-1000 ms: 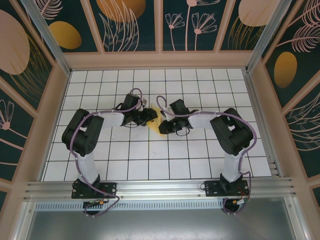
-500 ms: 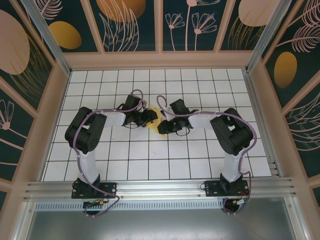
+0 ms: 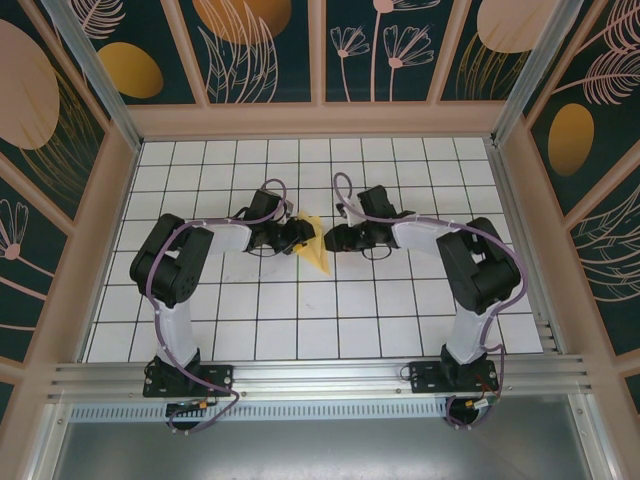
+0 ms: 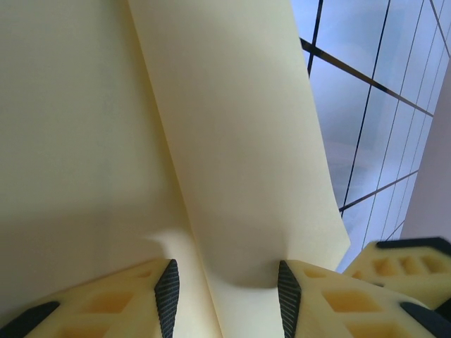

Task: Fold a paper plane with a square sheet of paper (fold left side to right side)
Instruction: Fourth fold the wing at the center of the table.

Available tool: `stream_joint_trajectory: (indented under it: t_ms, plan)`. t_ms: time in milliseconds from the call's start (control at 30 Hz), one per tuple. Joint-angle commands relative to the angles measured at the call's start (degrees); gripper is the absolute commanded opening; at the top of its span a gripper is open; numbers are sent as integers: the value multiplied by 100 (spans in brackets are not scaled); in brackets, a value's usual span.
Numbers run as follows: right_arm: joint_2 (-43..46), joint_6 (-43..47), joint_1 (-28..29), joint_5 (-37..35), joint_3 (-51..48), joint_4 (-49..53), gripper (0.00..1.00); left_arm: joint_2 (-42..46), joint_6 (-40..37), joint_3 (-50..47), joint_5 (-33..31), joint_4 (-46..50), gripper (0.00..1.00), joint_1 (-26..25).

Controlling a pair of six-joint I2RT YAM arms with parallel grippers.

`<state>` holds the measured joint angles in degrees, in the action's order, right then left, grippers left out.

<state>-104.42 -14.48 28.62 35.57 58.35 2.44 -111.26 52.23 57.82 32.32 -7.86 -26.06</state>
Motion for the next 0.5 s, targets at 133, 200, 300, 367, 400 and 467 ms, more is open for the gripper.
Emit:
stream_joint_trajectory:
  t_ms: [133, 200, 300, 367, 400, 467]
  plan:
    - [-290, -718, -241, 526, 441, -485, 41, -141, -2, 45, -192, 169, 45, -39]
    - [-412, -806, -242, 619, 541, -546, 41, -150, 0, 45, -191, 163, 45, -40]
    - [-580, -903, -228, 753, 650, -621, 41, -147, 3, 36, -195, 167, 45, -39]
    - [-656, -924, -214, 758, 688, -603, 40, -141, 7, 36, -199, 164, 45, -39]
    - [-678, -925, -217, 758, 695, -602, 40, -141, 7, 37, -198, 163, 45, -40]
    - [-712, -955, -214, 788, 681, -631, 39, -141, 8, 38, -199, 164, 45, -39]
